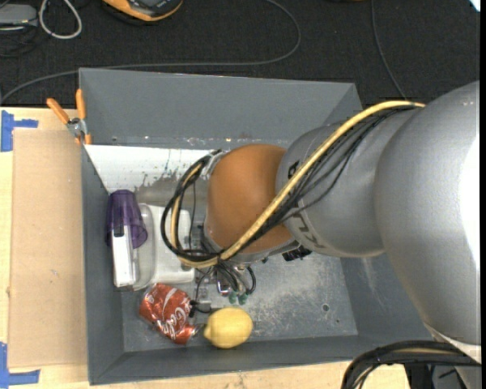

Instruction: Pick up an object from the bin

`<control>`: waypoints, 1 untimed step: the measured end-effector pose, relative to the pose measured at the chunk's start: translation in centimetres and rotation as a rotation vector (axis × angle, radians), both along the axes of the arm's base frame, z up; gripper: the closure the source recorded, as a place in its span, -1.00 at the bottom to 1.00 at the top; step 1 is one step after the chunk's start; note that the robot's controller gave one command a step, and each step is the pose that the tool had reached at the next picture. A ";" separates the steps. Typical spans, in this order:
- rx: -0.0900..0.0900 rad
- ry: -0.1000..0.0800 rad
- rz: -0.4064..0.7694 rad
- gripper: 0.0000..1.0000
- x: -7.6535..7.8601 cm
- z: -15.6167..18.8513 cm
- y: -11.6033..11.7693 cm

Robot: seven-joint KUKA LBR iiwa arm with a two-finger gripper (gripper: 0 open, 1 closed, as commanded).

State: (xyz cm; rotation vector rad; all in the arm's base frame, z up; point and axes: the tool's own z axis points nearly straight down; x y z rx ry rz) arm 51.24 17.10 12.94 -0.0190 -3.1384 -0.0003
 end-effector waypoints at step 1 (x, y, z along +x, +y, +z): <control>0.000 0.000 0.000 -1.00 0.0 0.0 0.0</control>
Offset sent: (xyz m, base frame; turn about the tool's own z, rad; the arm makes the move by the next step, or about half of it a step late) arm -0.0045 0.0265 -0.0594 -0.1610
